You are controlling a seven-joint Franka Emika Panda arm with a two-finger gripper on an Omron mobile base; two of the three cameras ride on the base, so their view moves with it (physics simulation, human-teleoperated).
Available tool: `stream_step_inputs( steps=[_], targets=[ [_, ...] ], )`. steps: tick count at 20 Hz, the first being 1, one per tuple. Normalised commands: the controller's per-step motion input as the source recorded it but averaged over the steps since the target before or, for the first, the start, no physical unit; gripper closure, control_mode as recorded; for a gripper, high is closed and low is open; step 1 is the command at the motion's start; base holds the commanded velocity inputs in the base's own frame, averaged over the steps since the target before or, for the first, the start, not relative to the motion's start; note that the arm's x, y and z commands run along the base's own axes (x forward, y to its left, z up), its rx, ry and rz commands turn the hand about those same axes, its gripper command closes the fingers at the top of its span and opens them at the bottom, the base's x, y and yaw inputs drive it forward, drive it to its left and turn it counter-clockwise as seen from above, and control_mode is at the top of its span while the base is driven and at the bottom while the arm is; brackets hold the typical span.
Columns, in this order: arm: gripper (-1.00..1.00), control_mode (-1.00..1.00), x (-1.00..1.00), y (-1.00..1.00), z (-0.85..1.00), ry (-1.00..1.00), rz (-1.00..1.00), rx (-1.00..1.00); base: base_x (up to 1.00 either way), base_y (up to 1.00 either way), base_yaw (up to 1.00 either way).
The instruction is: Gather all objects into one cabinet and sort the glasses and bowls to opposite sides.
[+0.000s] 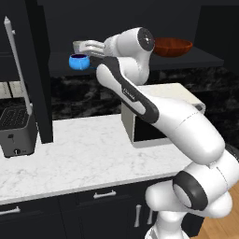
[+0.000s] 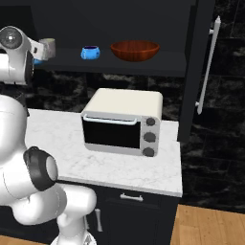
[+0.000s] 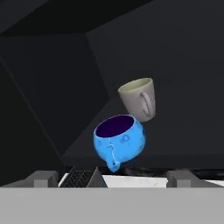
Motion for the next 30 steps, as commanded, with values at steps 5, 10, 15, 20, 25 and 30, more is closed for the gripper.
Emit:
stream_step_inputs(
  steps=[5,10,15,20,25,30],
  targets=[
    [-1.00,-1.00,-0.06,-0.45,-0.07,-0.06,-0.10,0.00,0.00,0.00,0.00],
    [-1.00,-1.00,-0.08,-0.65,0.00,-0.17,-0.17,0.00,0.00,0.00,0.00],
    [-1.00,-1.00,0.00,-0.77,-0.01,-0.02,-0.23,0.00,0.00,0.00,0.00],
    [-1.00,-1.00,0.18,-0.44,0.00,0.00,-0.28,0.03,0.00,0.00,0.00],
    [-1.00,-1.00,0.03,-0.06,-0.02,0.01,-0.03,0.00,0.00,0.00,0.00],
    [-1.00,-1.00,0.27,-0.22,0.00,0.05,-0.19,0.10,0.00,0.00,0.00]
  ],
)
